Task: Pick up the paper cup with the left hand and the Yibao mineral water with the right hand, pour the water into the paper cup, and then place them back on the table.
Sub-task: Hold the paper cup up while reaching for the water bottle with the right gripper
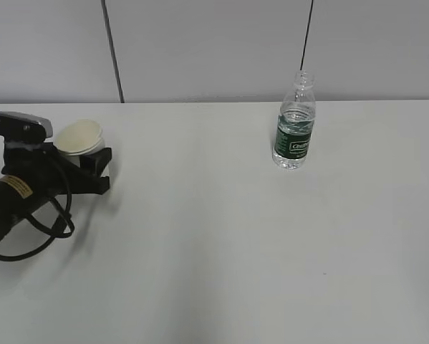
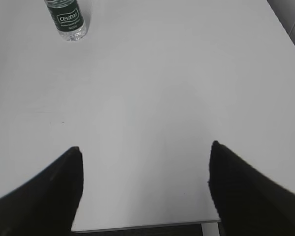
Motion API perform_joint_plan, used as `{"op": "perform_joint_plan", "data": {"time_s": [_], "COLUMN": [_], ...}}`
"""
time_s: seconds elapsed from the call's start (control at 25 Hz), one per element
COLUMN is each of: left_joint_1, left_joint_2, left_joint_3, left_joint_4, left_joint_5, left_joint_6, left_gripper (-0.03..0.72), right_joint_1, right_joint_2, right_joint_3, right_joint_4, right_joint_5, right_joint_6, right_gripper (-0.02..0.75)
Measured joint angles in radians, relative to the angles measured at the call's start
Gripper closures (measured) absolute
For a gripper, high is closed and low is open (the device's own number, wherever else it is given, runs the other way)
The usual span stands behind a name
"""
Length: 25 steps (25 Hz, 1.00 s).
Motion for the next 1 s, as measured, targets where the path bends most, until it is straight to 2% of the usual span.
{"op": "perform_joint_plan", "data": {"time_s": [0.4, 1.0], "left_joint_1": [-0.101, -0.221], "left_joint_2": [-0.04, -0.101], "left_joint_3": [0.064, 0.066], "left_joint_4": [0.002, 0.045], "left_joint_5": [0.0, 0.0], "left_joint_6": [-0.003, -0.059], "left_gripper": [0.245, 0.245], "right_joint_1": [0.0, 0.0], "right_joint_2": [0.0, 0.0], "right_joint_3": [0.0, 0.0], "right_joint_4": [0.0, 0.0], "right_joint_5": [0.0, 0.0], "right_joint_6": [0.0, 0.0], "right_gripper": [0.153, 0.153]}}
